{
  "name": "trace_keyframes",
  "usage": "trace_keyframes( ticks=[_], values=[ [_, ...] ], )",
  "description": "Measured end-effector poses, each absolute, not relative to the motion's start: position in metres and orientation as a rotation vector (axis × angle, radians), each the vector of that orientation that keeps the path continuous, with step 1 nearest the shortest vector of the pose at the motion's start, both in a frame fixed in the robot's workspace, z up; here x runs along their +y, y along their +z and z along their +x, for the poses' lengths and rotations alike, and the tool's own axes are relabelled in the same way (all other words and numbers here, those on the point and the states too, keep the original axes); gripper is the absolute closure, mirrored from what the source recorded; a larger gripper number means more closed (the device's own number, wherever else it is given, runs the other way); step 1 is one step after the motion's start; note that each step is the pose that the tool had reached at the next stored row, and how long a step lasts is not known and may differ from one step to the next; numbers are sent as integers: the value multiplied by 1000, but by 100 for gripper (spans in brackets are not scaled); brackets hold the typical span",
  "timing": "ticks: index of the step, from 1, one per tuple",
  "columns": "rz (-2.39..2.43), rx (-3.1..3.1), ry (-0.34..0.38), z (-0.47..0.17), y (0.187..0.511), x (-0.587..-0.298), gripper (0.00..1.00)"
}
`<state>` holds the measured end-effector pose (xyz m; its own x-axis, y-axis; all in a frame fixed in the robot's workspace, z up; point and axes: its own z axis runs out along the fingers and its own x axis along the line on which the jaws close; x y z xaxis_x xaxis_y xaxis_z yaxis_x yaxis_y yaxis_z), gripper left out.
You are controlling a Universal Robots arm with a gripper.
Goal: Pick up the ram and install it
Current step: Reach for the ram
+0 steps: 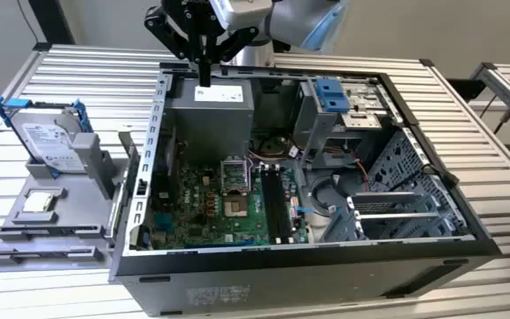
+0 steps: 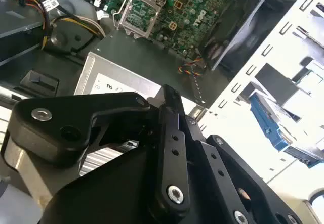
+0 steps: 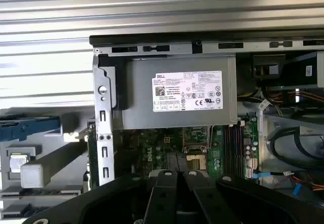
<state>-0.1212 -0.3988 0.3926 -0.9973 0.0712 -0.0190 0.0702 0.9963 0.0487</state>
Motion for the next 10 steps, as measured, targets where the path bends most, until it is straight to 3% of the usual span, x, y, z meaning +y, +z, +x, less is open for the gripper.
trace_keyframes(
  ticks=[10],
  values=[
    [110, 3118, 75, -121, 393, -399, 100]
  ],
)
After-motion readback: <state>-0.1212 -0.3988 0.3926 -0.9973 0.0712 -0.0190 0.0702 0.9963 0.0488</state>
